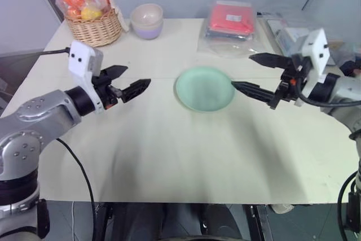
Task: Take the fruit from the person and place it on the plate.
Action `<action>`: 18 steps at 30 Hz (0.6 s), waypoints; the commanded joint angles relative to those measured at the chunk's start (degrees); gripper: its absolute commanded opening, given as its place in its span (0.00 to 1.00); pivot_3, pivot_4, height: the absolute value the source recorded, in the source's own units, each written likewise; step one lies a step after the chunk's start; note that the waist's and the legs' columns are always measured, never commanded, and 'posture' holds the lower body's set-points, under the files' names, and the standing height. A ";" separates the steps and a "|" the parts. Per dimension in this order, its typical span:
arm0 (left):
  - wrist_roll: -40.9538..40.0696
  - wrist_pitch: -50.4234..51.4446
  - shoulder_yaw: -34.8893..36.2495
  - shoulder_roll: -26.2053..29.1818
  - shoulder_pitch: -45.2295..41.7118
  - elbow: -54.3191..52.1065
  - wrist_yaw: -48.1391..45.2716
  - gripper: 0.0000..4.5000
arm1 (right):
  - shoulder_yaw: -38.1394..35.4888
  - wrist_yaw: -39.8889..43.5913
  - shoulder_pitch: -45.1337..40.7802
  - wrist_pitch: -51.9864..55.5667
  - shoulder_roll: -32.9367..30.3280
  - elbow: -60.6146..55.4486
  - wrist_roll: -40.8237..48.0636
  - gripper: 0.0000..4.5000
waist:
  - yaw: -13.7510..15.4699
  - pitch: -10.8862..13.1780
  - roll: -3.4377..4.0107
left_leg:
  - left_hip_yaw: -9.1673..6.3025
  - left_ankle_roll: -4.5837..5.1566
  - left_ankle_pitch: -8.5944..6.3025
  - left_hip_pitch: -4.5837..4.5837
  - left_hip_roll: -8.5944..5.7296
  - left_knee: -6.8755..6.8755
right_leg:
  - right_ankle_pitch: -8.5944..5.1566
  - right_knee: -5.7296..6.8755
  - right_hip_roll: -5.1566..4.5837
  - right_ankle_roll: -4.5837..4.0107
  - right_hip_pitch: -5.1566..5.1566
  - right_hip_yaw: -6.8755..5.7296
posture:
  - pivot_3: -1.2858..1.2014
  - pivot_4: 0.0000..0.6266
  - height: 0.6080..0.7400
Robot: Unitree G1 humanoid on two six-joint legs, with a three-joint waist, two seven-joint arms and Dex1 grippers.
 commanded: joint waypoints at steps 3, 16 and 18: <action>0.68 -1.09 -0.40 -0.83 -1.45 -0.42 -0.62 1.00 | -2.61 -0.42 0.09 -0.40 -1.22 -1.82 0.67 0.99 | 0.01 0.00 0.00 | 0.00 0.00 0.00 0.00 0.00 0.00 | 0.00 0.00 0.00 0.00 0.01 0.00 | 0.52 0.24 1.00; 1.95 -1.16 -1.22 -1.81 -2.50 0.51 -2.56 1.00 | -3.38 -1.20 1.39 0.06 -1.71 -2.62 1.08 0.99 | 0.00 0.00 0.00 | 0.00 0.00 0.00 0.00 0.00 0.01 | 0.00 0.01 0.00 0.00 0.01 0.00 | 0.52 0.24 1.00; 2.12 -1.18 -1.31 -2.00 -2.74 0.64 -2.70 1.00 | -3.43 -1.24 1.35 0.08 -1.77 -2.60 1.14 0.99 | 0.00 0.00 0.00 | 0.00 0.00 0.00 0.00 0.00 0.02 | 0.00 0.01 0.00 0.00 0.01 0.00 | 0.52 0.24 1.00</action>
